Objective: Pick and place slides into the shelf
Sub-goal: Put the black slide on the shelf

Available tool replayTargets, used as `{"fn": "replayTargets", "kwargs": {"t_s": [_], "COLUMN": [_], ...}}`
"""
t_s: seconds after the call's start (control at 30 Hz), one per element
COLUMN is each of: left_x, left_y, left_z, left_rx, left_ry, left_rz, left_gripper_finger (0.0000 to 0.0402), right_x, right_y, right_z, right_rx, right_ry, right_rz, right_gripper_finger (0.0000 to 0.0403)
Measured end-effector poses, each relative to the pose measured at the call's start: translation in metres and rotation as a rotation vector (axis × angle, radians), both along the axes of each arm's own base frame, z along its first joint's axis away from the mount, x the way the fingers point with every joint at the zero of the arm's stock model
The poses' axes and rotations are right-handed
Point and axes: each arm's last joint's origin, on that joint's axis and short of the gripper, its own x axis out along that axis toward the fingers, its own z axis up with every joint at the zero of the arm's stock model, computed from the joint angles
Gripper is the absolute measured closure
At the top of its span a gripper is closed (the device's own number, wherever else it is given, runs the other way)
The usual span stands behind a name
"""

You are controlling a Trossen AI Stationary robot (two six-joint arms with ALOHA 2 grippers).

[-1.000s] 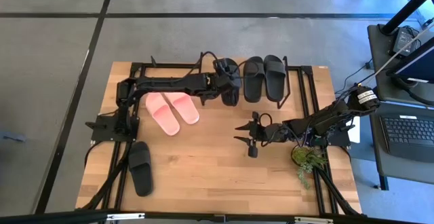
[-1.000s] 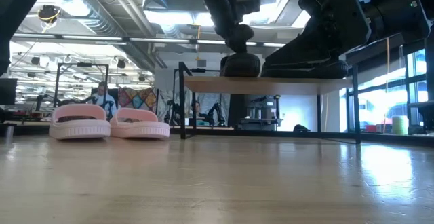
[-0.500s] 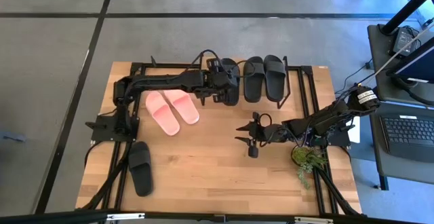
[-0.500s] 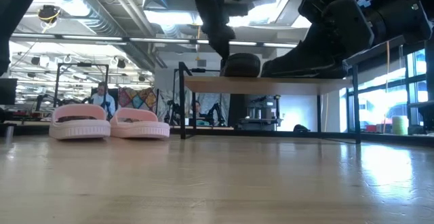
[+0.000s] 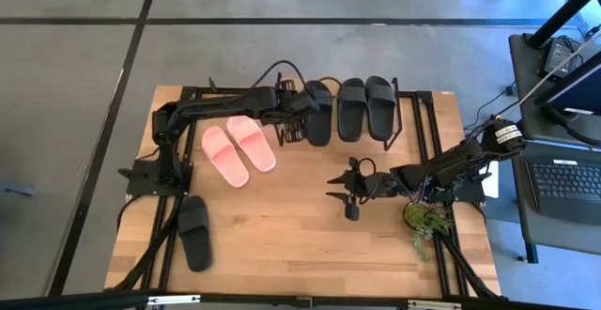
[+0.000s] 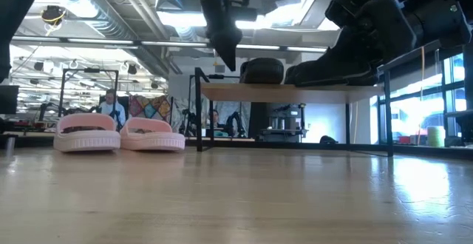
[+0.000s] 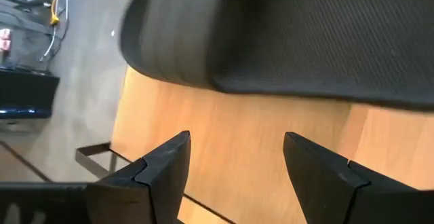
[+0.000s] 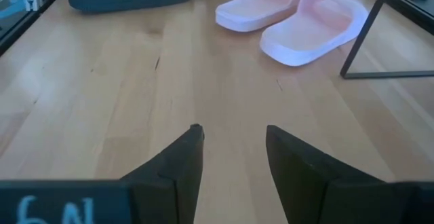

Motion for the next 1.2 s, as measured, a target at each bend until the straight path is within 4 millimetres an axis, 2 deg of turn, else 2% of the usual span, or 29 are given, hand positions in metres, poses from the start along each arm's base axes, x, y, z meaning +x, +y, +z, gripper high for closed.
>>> {"fn": "replayTargets", "kwargs": {"t_s": [0.2, 0.47, 1.2], "left_x": [-0.002, -0.002, 0.01], "left_y": [0.008, 0.006, 0.011], "left_z": [0.0, -0.008, -0.004], "left_rx": [-0.073, -0.119, -0.069], "left_ry": [-0.033, -0.008, -0.147], "left_rz": [0.007, -0.047, -0.072], "left_gripper_finger": [0.0173, 0.0173, 0.0173], "right_x": [0.0, 0.0, 0.0], "right_y": [0.0, 0.0, 0.0], "right_z": [0.0, 0.0, 0.0], "right_rx": [0.0, -0.002, -0.001], "right_ry": [-0.002, -0.001, -0.001], "right_rz": [0.0, 0.0, 0.0], "right_gripper_finger": [0.0241, 0.0241, 0.0241]}}
